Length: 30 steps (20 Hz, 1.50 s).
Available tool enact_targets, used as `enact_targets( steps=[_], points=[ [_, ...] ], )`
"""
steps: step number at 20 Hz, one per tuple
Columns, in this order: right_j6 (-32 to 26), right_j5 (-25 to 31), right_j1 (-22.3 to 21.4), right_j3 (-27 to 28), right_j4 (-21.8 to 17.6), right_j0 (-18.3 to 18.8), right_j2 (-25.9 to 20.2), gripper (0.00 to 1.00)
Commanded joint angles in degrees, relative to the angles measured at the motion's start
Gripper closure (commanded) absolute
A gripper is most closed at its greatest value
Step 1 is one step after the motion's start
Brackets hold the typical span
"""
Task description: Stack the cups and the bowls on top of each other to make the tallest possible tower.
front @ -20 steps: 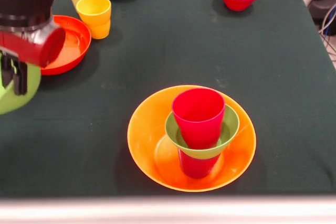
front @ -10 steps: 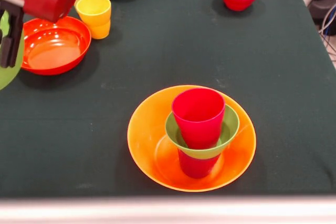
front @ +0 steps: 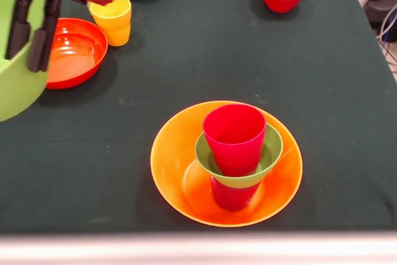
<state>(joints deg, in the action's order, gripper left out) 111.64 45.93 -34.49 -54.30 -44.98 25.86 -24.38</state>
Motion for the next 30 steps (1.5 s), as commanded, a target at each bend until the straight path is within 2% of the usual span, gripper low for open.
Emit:
enact_targets(
  steps=[1,9,13,16,19,26,29,30],
  points=[
    [-13.36,-1.49,-0.53,-10.79,-0.74,-1.71,-0.86,1.00],
    [-7.72,-5.34,-0.96,-15.03,-2.08,-2.96,0.10,1.00],
    [-4.21,-6.87,-1.84,-16.58,-3.81,-4.85,1.93,1.00],
    [-3.73,-7.20,-2.66,-16.47,-4.76,-6.43,2.98,1.00],
    [-2.20,-8.10,-2.81,-15.43,-5.89,-8.63,4.73,1.00],
    [6.83,-13.15,-3.56,-12.99,-9.61,-15.55,12.33,1.00],
    [9.30,-14.07,-3.90,-13.65,-8.38,-16.98,14.78,1.00],
    [11.27,-14.19,-4.03,-14.15,-6.72,-16.92,15.42,1.00]
  ],
)
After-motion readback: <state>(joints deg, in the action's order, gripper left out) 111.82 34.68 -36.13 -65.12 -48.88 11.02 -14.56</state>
